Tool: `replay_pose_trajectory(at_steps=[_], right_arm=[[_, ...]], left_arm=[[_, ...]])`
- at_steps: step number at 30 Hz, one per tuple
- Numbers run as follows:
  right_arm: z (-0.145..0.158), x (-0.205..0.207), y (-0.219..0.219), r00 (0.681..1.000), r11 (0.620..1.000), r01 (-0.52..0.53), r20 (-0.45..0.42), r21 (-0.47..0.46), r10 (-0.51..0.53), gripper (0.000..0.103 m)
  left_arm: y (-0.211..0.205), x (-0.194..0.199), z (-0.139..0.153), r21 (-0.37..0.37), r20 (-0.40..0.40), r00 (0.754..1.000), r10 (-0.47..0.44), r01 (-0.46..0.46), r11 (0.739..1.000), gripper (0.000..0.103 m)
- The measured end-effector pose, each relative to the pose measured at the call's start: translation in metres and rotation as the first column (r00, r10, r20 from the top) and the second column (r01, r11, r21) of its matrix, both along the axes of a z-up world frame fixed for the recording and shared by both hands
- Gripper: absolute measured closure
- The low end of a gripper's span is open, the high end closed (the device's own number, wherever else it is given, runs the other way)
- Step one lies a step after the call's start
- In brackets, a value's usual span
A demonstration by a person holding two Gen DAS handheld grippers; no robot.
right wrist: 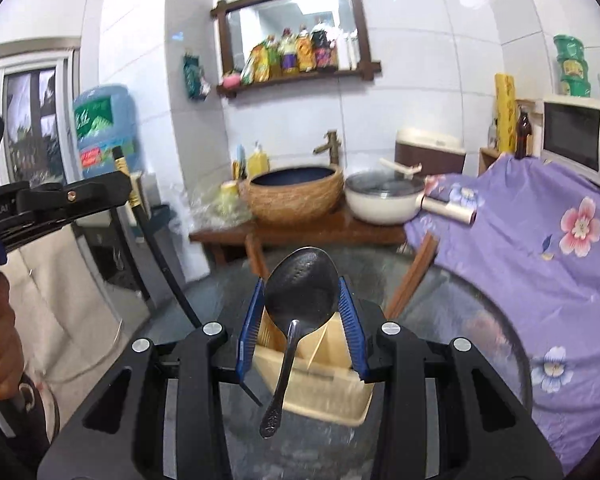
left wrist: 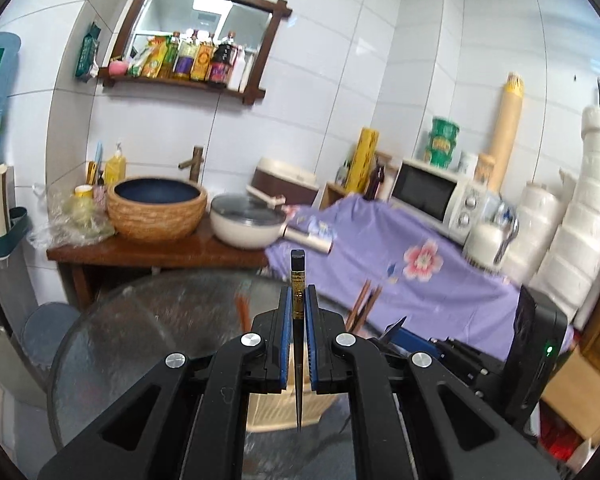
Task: Organize utensils
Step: 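Lower the spoon and chopstick into the holder and open both tools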
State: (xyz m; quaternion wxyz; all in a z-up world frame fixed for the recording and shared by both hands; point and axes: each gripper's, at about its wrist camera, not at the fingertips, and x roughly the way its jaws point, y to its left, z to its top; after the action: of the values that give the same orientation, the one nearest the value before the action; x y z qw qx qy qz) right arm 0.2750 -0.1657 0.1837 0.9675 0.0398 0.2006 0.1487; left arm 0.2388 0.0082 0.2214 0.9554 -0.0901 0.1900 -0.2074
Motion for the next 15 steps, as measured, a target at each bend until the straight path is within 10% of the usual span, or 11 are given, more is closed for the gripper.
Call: replay_pose_trajectory(at_steps=[7,15], right_arm=[[0.028,0.017,0.001,0.985,0.992,0.096,0.154,-0.077,-0.083,0.065],[-0.018,0.036,0.01,0.974,0.971,0.163,0.188,-0.175,-0.13,0.065]], left_arm=[[-0.012,0.021,0.017,-0.028,0.07,0.993,0.09,-0.089,0.996,0.097],[-0.03,0.048,-0.024,0.013,0.039,0.988,0.151,-0.152,0.988,0.096]])
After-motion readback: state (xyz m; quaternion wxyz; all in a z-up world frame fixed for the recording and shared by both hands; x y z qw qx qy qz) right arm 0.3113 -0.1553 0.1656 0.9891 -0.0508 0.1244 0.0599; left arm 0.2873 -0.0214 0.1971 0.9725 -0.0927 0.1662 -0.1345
